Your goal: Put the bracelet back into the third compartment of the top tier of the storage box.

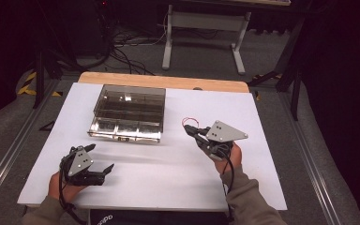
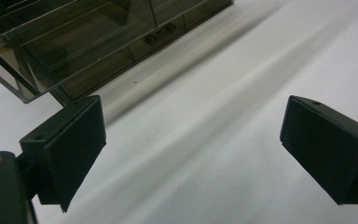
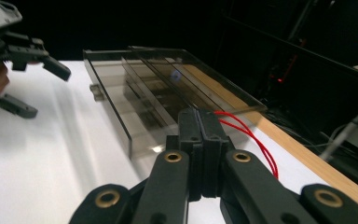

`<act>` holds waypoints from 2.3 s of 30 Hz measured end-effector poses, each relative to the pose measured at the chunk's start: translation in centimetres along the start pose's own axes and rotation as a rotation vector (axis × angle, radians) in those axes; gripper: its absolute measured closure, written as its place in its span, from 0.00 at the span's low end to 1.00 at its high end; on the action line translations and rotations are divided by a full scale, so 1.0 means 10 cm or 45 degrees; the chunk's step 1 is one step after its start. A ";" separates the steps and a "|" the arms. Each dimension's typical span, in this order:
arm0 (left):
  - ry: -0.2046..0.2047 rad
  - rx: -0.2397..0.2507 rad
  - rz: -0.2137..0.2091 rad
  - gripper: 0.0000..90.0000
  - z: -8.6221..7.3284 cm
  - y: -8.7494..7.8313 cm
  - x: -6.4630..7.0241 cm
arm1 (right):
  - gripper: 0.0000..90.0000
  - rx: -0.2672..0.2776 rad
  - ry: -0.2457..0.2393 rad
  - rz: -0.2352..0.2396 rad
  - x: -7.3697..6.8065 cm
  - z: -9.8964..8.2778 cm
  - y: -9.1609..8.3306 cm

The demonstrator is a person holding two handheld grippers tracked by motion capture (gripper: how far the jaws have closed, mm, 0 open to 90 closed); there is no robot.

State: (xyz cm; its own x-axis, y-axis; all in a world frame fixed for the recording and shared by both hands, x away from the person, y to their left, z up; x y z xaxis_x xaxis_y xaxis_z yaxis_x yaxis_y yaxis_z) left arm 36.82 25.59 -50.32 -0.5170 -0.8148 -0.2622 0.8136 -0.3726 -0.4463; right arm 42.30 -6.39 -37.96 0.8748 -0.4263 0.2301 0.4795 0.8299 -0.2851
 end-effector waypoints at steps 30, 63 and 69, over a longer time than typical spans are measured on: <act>0.010 0.002 -0.038 0.09 -0.01 -0.01 -0.01 | 1.00 -0.084 0.061 0.201 -0.36 0.11 1.17; -0.015 -0.005 -0.030 0.11 -0.03 -0.02 -0.06 | 0.81 -0.087 0.097 0.083 -0.24 0.08 1.03; -0.008 -0.015 -0.022 0.12 -0.03 -0.01 -0.06 | 0.72 -0.077 0.066 0.011 -0.16 0.11 0.90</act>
State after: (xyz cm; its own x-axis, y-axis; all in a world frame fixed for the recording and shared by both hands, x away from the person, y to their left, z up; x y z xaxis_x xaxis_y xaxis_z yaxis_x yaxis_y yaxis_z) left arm 36.98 26.23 -50.37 -0.5296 -0.8108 -0.2491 0.8013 -0.3818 -0.4606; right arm 45.08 2.16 -39.85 0.8804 -0.4390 0.1792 0.4742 0.8108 -0.3432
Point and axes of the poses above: each handheld gripper's, and its own axes: y roughly forward along the jaws, z roughly out of its top, x roughly to its right, the point moved 7 cm from there along y, roughly forward along the jaws, and after that the axes turned 6 degrees about z, right-handed, at the moved point
